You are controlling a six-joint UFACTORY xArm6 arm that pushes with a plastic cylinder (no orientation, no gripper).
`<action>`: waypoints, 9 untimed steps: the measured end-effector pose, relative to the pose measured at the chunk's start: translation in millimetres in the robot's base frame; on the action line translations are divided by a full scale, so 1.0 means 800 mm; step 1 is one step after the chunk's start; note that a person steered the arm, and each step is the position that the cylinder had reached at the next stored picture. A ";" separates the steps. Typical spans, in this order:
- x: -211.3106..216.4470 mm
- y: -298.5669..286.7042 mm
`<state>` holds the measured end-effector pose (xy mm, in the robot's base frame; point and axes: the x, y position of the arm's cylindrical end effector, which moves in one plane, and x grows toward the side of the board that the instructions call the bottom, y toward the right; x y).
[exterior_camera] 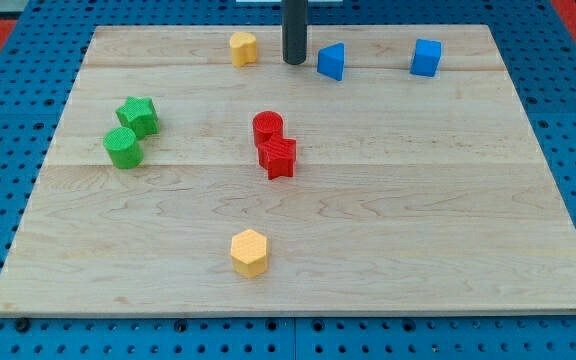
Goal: Push yellow heart towards the top left of the board
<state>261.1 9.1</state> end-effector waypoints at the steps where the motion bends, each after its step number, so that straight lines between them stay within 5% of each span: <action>1: 0.002 0.075; 3: 0.008 0.018; 9: -0.017 0.008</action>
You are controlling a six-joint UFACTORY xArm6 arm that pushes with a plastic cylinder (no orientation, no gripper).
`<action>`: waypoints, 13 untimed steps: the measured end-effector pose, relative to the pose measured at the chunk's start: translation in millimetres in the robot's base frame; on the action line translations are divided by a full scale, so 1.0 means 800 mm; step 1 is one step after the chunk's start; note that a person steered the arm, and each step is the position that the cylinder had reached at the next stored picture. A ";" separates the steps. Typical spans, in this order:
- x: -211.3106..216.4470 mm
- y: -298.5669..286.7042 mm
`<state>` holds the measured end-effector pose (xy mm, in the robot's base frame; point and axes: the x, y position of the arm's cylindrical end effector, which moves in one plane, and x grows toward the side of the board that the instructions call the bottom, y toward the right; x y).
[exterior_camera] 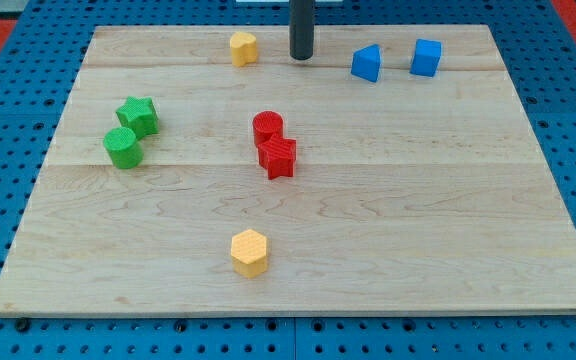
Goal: Push yellow heart towards the top left of the board
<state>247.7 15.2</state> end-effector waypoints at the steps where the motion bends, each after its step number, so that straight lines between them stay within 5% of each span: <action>1: -0.004 0.000; 12: -0.036 -0.024; 13: -0.032 -0.085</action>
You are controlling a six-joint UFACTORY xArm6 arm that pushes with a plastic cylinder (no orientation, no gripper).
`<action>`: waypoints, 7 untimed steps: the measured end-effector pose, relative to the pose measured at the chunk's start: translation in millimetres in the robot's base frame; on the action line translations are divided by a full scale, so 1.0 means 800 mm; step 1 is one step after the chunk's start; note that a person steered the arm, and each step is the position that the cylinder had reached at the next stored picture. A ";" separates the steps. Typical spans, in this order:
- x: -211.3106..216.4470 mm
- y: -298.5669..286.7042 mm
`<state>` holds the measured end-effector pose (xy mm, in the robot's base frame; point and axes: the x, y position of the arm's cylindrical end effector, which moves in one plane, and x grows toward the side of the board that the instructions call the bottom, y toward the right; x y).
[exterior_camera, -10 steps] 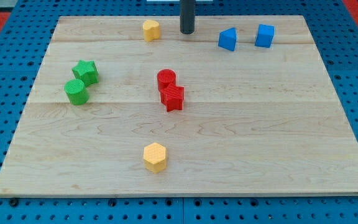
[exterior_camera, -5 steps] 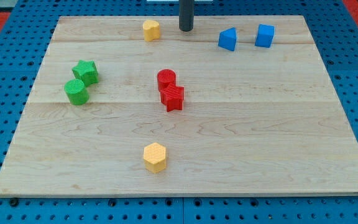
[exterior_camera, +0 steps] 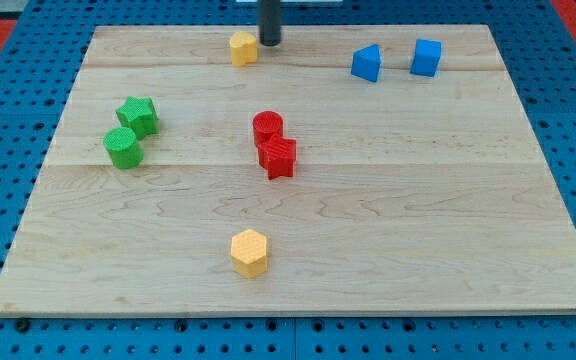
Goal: Push yellow heart towards the top left of the board
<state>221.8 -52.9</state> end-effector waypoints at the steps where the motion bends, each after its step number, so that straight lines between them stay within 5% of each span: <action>1: 0.013 -0.018; 2: 0.052 0.034; 3: 0.071 -0.061; 6: 0.036 -0.020; 7: 0.036 -0.129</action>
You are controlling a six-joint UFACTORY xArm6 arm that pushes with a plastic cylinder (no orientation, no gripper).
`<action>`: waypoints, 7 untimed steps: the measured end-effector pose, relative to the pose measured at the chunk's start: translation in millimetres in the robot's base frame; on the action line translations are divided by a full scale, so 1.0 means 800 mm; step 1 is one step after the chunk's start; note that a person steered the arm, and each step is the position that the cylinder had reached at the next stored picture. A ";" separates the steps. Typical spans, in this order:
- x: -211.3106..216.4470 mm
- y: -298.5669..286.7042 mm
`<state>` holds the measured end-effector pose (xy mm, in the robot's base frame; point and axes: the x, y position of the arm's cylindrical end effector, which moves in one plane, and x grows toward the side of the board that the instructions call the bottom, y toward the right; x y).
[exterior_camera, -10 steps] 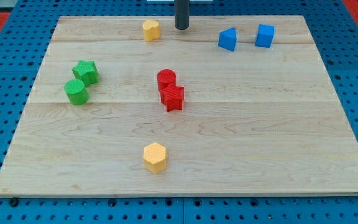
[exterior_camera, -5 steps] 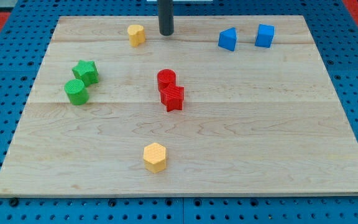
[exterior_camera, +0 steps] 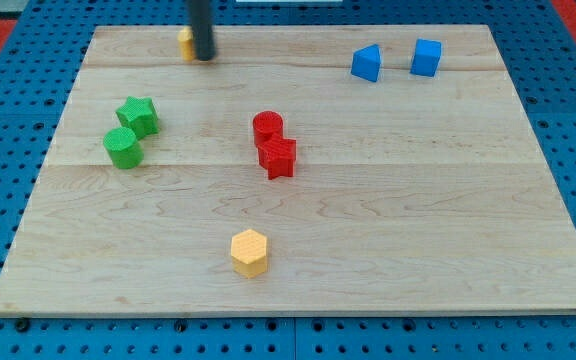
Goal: Push yellow heart towards the top left of the board
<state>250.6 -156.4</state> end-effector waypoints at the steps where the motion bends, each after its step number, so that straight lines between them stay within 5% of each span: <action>1: 0.003 -0.022; 2: 0.008 0.075; 4: -0.063 0.064; 5: -0.044 0.012; 7: 0.057 0.132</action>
